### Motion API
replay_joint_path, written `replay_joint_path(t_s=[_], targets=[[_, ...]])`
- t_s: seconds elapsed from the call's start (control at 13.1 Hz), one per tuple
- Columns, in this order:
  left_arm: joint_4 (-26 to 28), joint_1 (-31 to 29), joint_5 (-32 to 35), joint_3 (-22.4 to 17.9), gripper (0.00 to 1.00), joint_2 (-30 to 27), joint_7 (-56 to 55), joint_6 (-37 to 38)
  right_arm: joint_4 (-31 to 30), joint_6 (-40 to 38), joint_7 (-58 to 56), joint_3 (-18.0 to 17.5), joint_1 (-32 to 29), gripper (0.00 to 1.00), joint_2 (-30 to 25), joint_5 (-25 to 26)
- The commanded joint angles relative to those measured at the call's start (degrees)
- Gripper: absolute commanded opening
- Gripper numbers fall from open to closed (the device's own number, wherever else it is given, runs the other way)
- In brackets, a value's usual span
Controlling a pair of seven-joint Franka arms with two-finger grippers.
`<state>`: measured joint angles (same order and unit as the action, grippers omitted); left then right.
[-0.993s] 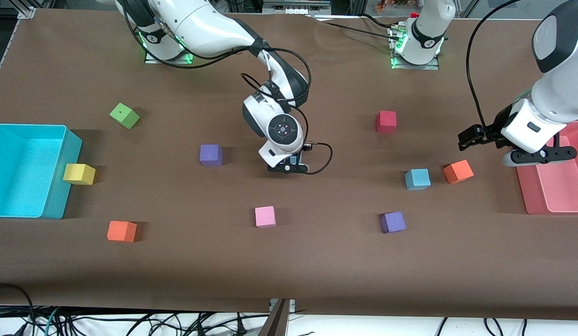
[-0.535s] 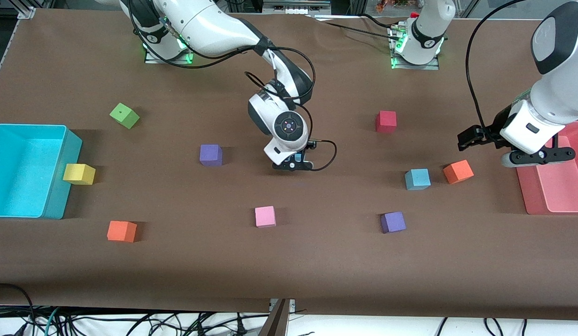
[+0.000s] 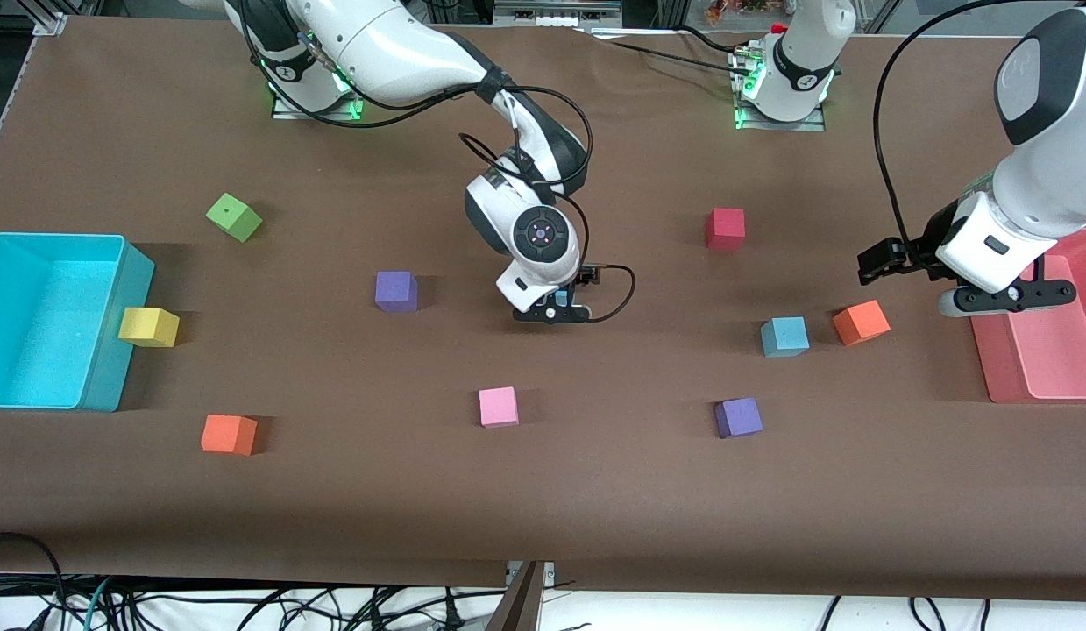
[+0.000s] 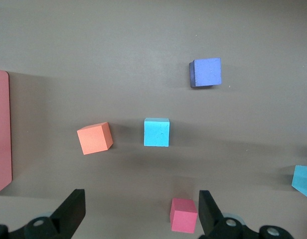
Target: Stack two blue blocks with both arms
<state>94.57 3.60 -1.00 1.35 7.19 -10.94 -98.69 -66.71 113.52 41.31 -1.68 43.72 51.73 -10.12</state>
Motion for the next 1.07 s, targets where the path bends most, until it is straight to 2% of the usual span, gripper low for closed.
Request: replay_joint_path(t_s=[0.0,0.31,0.46,0.61,0.69,0.76,0.99], targets=[[0.26,0.0,0.73,0.23,1.0,0.98,0.04,-1.75,0.44,-1.72,-5.61,0.19,-1.44,0.99,-1.72,0.54],[1.23,0.27,0.99,0.67,1.0,2.3,-0.05,-2.03,-1.13,-8.58,-15.18,0.89,-3.03,0.99,-5.06,1.06],[1.23,0.27,1.09,0.67,1.0,3.62,-0.05,-2.47,-4.12,-8.06,-26.65,2.21,-3.73,0.99,-7.6,0.28],[1.23,0.27,1.09,0.67,1.0,5.29,-0.05,-2.56,-6.23,-7.01,-34.52,2.04,-5.92,0.99,-9.27,-0.25],[1.23,0.27,1.09,0.58,1.0,6.25,-0.05,-2.73,-8.68,-3.78,-37.77,1.77,-6.54,0.99,-10.5,-1.65],[1.23,0.53,1.17,0.58,1.0,6.96,-0.14,-2.82,-13.83,1.21,-42.32,1.68,-7.42,0.99,-13.21,-3.14],[1.32,0.62,1.26,0.5,1.0,10.38,-0.05,-4.84,-32.03,20.72,-53.32,1.16,-7.78,0.99,-20.34,-12.53]])
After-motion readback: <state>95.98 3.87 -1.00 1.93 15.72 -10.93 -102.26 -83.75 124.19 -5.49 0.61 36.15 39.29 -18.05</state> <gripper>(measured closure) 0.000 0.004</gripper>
